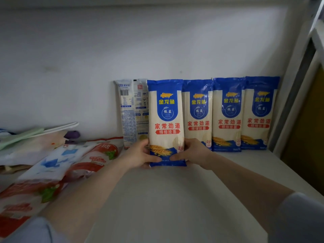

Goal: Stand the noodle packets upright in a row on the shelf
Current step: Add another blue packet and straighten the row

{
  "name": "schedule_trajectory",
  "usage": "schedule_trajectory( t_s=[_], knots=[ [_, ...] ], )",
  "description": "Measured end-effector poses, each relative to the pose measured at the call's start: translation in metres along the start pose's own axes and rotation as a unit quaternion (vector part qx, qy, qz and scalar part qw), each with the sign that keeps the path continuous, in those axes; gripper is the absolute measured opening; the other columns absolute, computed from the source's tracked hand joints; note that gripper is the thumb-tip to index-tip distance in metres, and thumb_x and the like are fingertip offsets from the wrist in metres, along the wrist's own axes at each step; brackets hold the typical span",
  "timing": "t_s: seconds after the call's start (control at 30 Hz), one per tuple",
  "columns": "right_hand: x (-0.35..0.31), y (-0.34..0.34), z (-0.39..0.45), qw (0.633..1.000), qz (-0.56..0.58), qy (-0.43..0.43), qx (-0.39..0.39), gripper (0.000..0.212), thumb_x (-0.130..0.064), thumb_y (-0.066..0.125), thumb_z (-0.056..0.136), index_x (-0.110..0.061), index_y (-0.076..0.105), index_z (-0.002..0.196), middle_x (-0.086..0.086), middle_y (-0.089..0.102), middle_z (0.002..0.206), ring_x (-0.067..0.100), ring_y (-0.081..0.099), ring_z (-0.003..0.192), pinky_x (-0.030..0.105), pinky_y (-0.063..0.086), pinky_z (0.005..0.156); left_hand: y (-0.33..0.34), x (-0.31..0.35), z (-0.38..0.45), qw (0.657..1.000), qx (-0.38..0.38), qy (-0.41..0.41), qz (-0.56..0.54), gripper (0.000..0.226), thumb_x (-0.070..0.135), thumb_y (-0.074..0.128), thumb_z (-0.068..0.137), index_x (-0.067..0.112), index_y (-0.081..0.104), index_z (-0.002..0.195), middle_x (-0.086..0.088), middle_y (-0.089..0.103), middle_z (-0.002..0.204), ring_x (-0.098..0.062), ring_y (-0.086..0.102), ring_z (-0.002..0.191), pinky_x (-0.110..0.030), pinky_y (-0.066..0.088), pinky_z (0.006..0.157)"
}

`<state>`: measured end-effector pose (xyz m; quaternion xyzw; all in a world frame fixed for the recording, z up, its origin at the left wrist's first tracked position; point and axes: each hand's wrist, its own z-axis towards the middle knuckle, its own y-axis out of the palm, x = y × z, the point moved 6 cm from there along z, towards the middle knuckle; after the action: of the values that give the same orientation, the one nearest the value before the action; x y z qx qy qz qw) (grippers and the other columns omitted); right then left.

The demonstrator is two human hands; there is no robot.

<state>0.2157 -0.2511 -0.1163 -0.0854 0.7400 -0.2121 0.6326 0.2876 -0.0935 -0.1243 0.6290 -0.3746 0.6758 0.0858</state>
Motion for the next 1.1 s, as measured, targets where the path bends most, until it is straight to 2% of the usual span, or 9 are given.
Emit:
schedule_trajectory(
  t_s=[0.13, 0.33, 0.43, 0.6, 0.7, 0.83, 0.97, 1.1],
  knots=[
    [0.003, 0.000, 0.016, 1.000, -0.004, -0.007, 0.015, 0.048, -0.013, 0.083, 0.069, -0.012, 0.063, 0.113, -0.004, 0.066, 0.093, 0.011, 0.062, 0.082, 0.021, 0.049, 0.058, -0.003, -0.006, 0.011, 1.000, 0.010, -0.005, -0.008, 0.055, 0.003, 0.075, 0.075, 0.019, 0.051, 0.122, -0.005, 0.066, 0.115, -0.022, 0.066, 0.102, -0.041, 0.057, 0.082],
    [0.003, -0.004, 0.031, 0.999, -0.010, -0.008, 0.035, 0.051, -0.013, 0.083, 0.068, -0.011, 0.062, 0.115, 0.000, 0.065, 0.099, 0.011, 0.060, 0.080, 0.022, 0.049, 0.057, -0.007, -0.007, 0.026, 0.999, 0.029, 0.010, -0.014, 0.056, 0.003, 0.077, 0.073, 0.018, 0.053, 0.121, -0.009, 0.067, 0.115, -0.026, 0.067, 0.101, -0.043, 0.058, 0.080],
    [0.004, -0.009, 0.033, 0.998, -0.004, -0.009, 0.056, 0.050, -0.011, 0.083, 0.068, -0.010, 0.063, 0.113, 0.002, 0.066, 0.100, 0.013, 0.061, 0.081, 0.023, 0.050, 0.055, -0.004, -0.003, 0.031, 0.999, 0.044, 0.023, -0.013, 0.050, 0.001, 0.076, 0.074, 0.018, 0.055, 0.116, -0.008, 0.068, 0.112, -0.025, 0.068, 0.097, -0.039, 0.059, 0.073],
    [0.008, -0.016, 0.038, 0.996, -0.015, -0.002, 0.088, 0.052, -0.013, 0.083, 0.068, -0.010, 0.063, 0.115, 0.003, 0.065, 0.101, 0.022, 0.062, 0.094, 0.031, 0.056, 0.067, 0.002, -0.002, 0.037, 0.998, 0.061, 0.026, -0.008, 0.049, 0.001, 0.075, 0.075, 0.017, 0.054, 0.116, -0.003, 0.068, 0.106, -0.019, 0.069, 0.088, -0.032, 0.060, 0.063],
    [0.008, -0.017, 0.040, 0.994, -0.025, 0.003, 0.102, 0.049, -0.016, 0.084, 0.067, -0.007, 0.064, 0.111, 0.004, 0.066, 0.098, 0.021, 0.062, 0.089, 0.030, 0.055, 0.067, 0.002, -0.003, 0.037, 0.996, 0.083, 0.028, -0.008, 0.046, 0.001, 0.075, 0.075, 0.020, 0.054, 0.112, -0.003, 0.069, 0.101, -0.017, 0.069, 0.082, -0.030, 0.059, 0.057],
    [0.006, -0.018, 0.040, 0.988, -0.078, 0.002, 0.135, 0.042, -0.022, 0.084, 0.067, -0.004, 0.066, 0.102, 0.006, 0.067, 0.092, 0.021, 0.062, 0.084, 0.030, 0.053, 0.068, 0.000, -0.006, 0.035, 0.989, 0.140, 0.039, 0.001, 0.042, 0.004, 0.078, 0.072, 0.021, 0.059, 0.106, -0.003, 0.070, 0.098, -0.021, 0.069, 0.083, -0.039, 0.060, 0.064],
    [0.004, -0.020, 0.038, 0.982, -0.119, 0.009, 0.148, 0.036, -0.026, 0.084, 0.068, -0.005, 0.065, 0.091, 0.001, 0.060, 0.073, 0.019, 0.060, 0.073, 0.024, 0.046, 0.054, 0.000, -0.010, 0.033, 0.980, 0.189, 0.062, 0.027, 0.039, 0.009, 0.082, 0.068, 0.017, 0.064, 0.102, -0.003, 0.071, 0.102, -0.012, 0.067, 0.086, -0.029, 0.056, 0.074],
    [0.006, -0.025, 0.033, 0.976, -0.148, 0.035, 0.154, 0.025, -0.021, 0.083, 0.068, -0.007, 0.062, 0.075, 0.002, 0.057, 0.065, 0.017, 0.057, 0.063, 0.021, 0.039, 0.047, 0.002, -0.014, 0.030, 0.973, 0.218, 0.055, 0.060, 0.037, 0.017, 0.082, 0.069, 0.016, 0.065, 0.102, -0.001, 0.071, 0.101, -0.012, 0.066, 0.088, -0.033, 0.056, 0.081]
  ],
)
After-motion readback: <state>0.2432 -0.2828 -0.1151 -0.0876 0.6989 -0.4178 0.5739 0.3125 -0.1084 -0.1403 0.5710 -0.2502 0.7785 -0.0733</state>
